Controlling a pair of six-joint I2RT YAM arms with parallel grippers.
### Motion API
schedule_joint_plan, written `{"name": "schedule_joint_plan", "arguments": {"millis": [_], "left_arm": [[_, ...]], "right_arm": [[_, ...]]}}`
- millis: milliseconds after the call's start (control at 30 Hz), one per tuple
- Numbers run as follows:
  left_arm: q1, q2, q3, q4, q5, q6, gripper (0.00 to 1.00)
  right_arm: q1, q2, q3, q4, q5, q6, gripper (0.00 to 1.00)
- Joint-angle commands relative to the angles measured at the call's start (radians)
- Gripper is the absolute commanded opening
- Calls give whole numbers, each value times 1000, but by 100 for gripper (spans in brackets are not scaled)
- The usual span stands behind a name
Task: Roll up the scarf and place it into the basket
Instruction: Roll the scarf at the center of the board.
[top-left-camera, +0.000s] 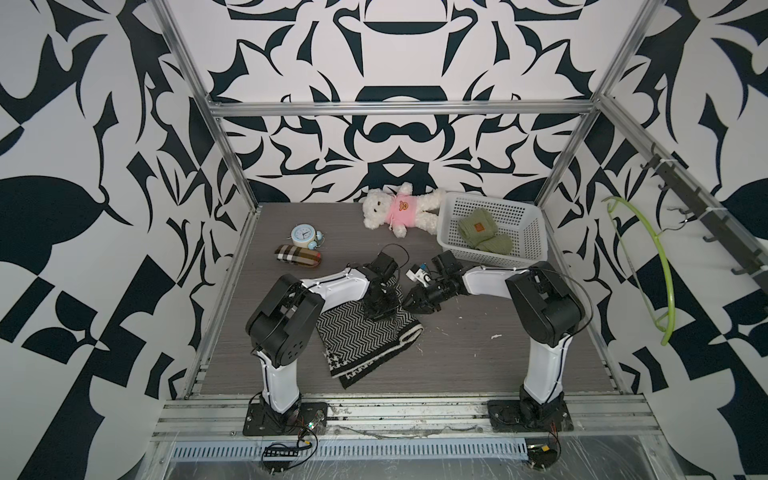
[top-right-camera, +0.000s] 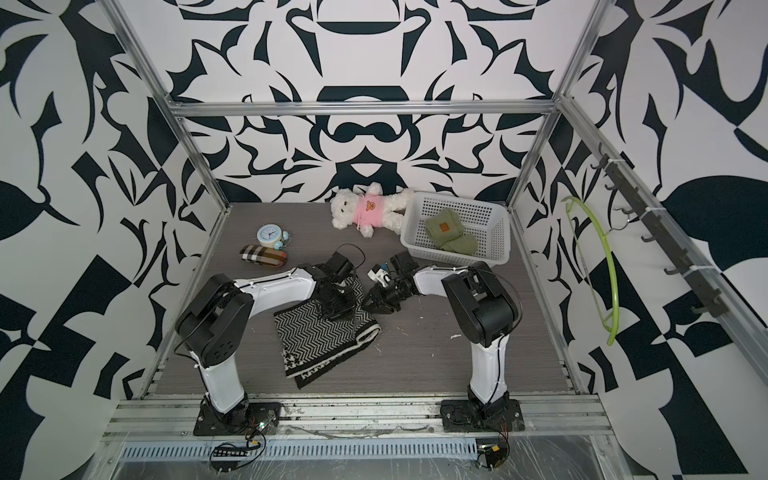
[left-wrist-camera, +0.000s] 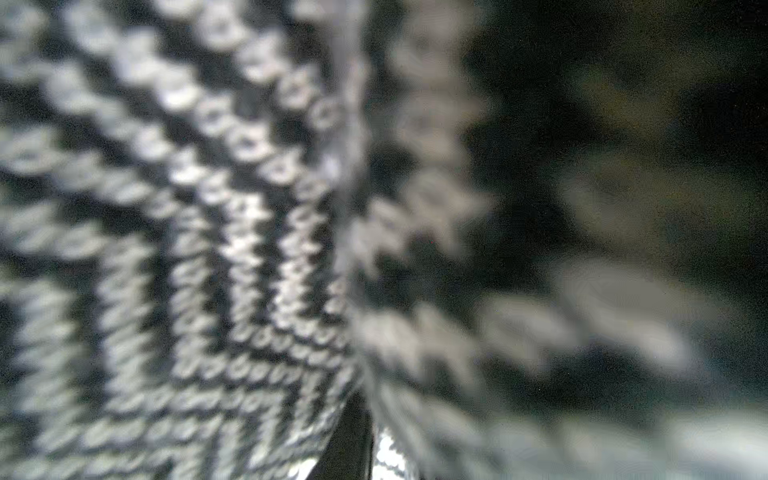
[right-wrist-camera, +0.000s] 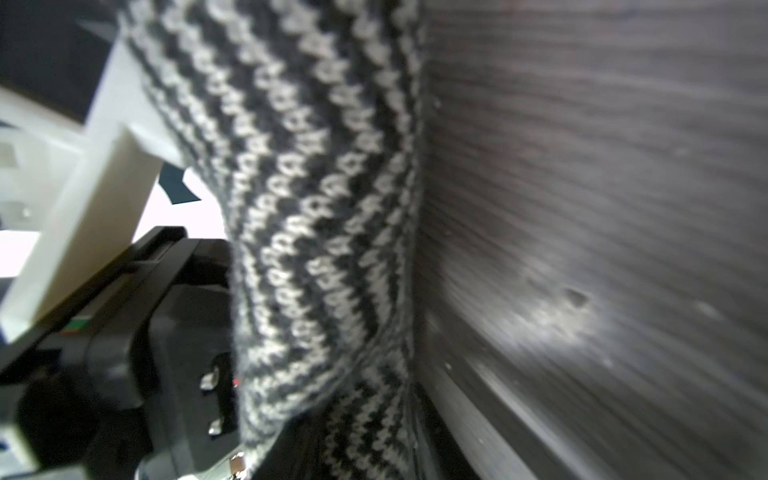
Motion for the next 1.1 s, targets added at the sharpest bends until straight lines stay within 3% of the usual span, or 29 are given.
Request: {"name": "schedule_joint_plan", "arguments": {"millis": [0, 600, 900, 967, 1067], "left_arm": [[4, 60, -56, -88, -82, -7, 21], [6, 58, -61, -79, -91, -3, 21], [12, 61, -72, -60, -76, -1, 21], [13, 61, -72, -59, -76, 1, 21], [14, 63, -68, -58, -75, 5, 21]], "right_arm": [[18, 4, 34, -13, -112, -36, 37], [143, 27, 75, 21, -209, -59, 45], [204, 32, 12, 332, -228, 136, 44], [220, 40, 1, 394, -236, 175, 38], [240, 46, -29, 507, -253, 241, 9]]}}
